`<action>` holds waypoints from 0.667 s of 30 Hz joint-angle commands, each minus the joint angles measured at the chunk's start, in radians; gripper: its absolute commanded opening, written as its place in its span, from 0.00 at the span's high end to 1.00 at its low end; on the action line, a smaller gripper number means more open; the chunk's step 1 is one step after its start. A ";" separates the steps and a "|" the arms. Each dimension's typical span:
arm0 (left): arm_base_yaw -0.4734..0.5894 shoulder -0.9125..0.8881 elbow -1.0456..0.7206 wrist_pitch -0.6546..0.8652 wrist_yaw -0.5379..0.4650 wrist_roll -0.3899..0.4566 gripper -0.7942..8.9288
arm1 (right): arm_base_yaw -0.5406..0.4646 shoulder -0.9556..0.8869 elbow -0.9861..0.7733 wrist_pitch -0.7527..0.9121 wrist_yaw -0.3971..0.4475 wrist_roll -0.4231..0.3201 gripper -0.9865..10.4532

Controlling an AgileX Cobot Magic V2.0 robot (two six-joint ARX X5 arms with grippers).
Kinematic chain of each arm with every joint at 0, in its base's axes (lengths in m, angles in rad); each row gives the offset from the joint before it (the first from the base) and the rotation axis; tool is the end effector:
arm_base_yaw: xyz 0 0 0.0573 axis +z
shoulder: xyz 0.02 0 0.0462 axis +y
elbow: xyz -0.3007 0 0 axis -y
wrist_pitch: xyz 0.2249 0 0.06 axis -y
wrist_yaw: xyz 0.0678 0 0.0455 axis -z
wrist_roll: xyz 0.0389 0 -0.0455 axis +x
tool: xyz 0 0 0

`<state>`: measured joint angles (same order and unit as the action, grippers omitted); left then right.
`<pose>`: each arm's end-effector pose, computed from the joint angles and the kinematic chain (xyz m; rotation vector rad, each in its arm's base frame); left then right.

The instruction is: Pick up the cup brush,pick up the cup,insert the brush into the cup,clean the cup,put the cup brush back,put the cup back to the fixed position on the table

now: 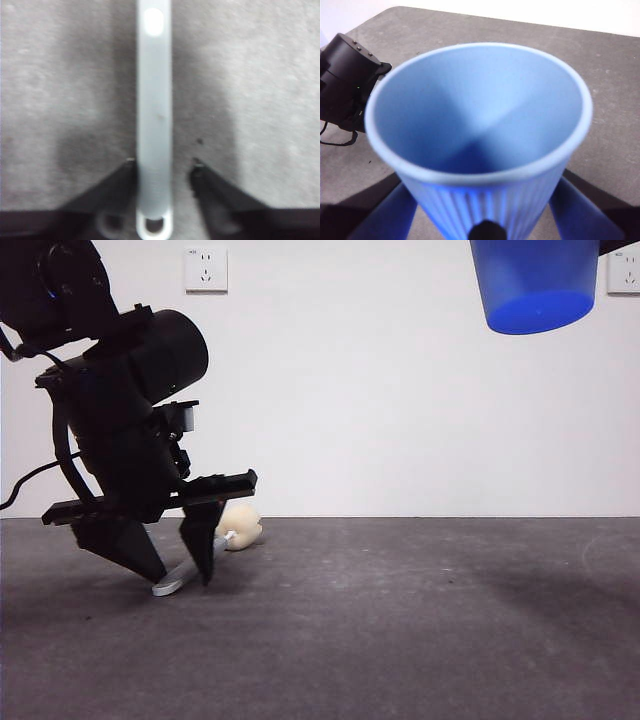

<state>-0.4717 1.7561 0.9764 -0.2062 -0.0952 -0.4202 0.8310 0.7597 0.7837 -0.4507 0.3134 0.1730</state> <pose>0.3013 -0.1495 0.1948 -0.1066 0.9998 -0.1388 0.0903 0.0811 0.3326 -0.0663 0.4045 0.4754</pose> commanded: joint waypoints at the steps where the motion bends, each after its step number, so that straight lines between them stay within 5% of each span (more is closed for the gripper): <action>1: 0.002 -0.008 -0.013 -0.049 0.000 0.010 0.49 | 0.001 0.023 0.004 0.034 0.002 0.000 0.93; 10: 0.002 -0.196 -0.013 -0.119 0.011 0.080 0.49 | -0.069 0.150 -0.069 0.305 -0.003 -0.078 0.93; 15: -0.006 -0.379 -0.013 -0.233 0.237 0.137 0.50 | -0.180 0.273 -0.170 0.519 -0.128 -0.079 0.93; 20: -0.039 -0.577 -0.013 -0.337 0.315 0.137 0.50 | -0.274 0.460 -0.212 0.695 -0.207 -0.085 0.93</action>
<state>-0.5049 1.2129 0.9714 -0.5278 0.2134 -0.2985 0.5674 1.1828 0.5812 0.2050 0.1200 0.0994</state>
